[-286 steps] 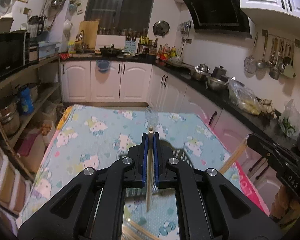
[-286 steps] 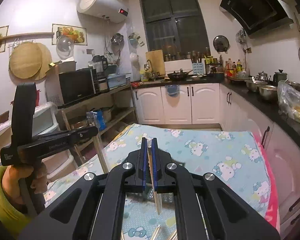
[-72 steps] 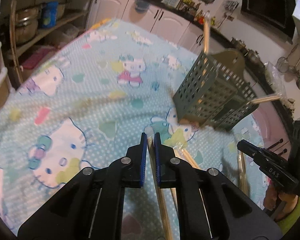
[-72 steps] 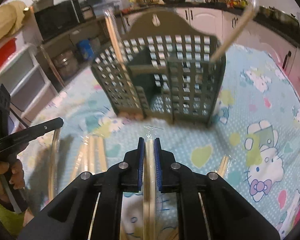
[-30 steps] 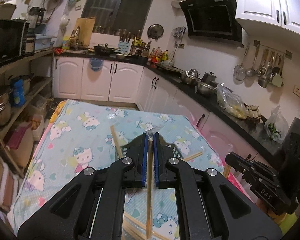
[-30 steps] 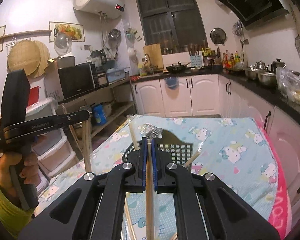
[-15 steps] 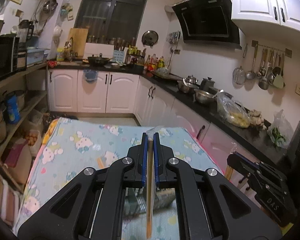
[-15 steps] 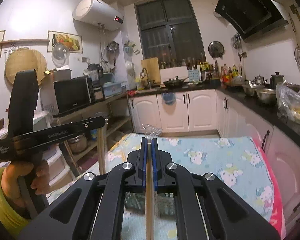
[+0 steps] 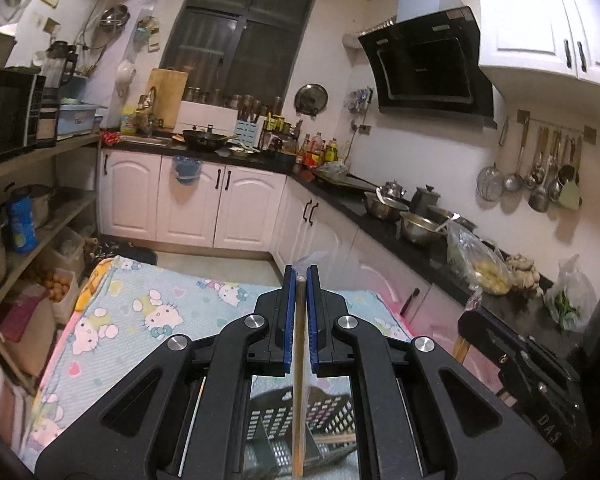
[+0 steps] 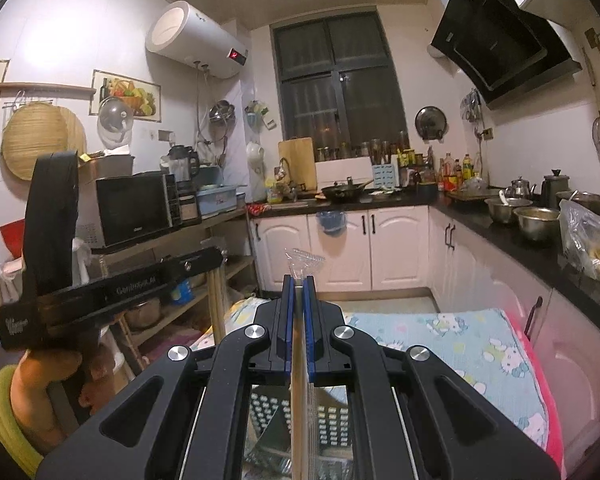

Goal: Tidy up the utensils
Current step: 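Lift the chopsticks with the left tool and carry them over the caddy, then lower the chopsticks into the caddy and open the left tool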

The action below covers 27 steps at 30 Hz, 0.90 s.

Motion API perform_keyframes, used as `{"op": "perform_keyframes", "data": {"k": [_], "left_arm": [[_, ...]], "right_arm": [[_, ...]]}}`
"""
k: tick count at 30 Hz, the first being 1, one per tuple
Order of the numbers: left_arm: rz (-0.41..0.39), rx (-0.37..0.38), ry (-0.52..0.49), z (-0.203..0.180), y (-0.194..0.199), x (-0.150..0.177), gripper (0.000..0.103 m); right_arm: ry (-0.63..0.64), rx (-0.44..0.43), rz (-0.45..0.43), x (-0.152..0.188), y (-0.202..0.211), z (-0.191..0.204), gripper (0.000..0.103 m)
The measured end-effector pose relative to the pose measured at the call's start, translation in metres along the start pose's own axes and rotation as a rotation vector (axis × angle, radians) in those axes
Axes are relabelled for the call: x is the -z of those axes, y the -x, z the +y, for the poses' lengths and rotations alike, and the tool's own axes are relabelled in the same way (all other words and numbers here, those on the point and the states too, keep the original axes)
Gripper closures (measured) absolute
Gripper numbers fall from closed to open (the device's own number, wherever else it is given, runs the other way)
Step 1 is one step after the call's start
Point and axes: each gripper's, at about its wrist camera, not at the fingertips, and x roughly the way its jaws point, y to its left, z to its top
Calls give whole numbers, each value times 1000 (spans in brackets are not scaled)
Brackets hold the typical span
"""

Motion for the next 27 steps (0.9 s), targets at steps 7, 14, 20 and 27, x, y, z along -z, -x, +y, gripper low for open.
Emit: {"op": "perform_keyframes", "data": {"k": [7, 14, 20, 27], "left_arm": [[-39, -29, 40, 9, -15, 6, 102], [-40, -38, 61, 15, -32, 18, 102], [-54, -46, 33, 12, -37, 32, 102], [-52, -38, 24, 13, -44, 52, 102]], "right_arm": [[-34, 20, -53, -7, -17, -14, 98], [-36, 52, -85, -1, -33, -23, 98], [-38, 85, -90, 14, -49, -32, 98], [-7, 114, -92, 33, -64, -34, 98]]}}
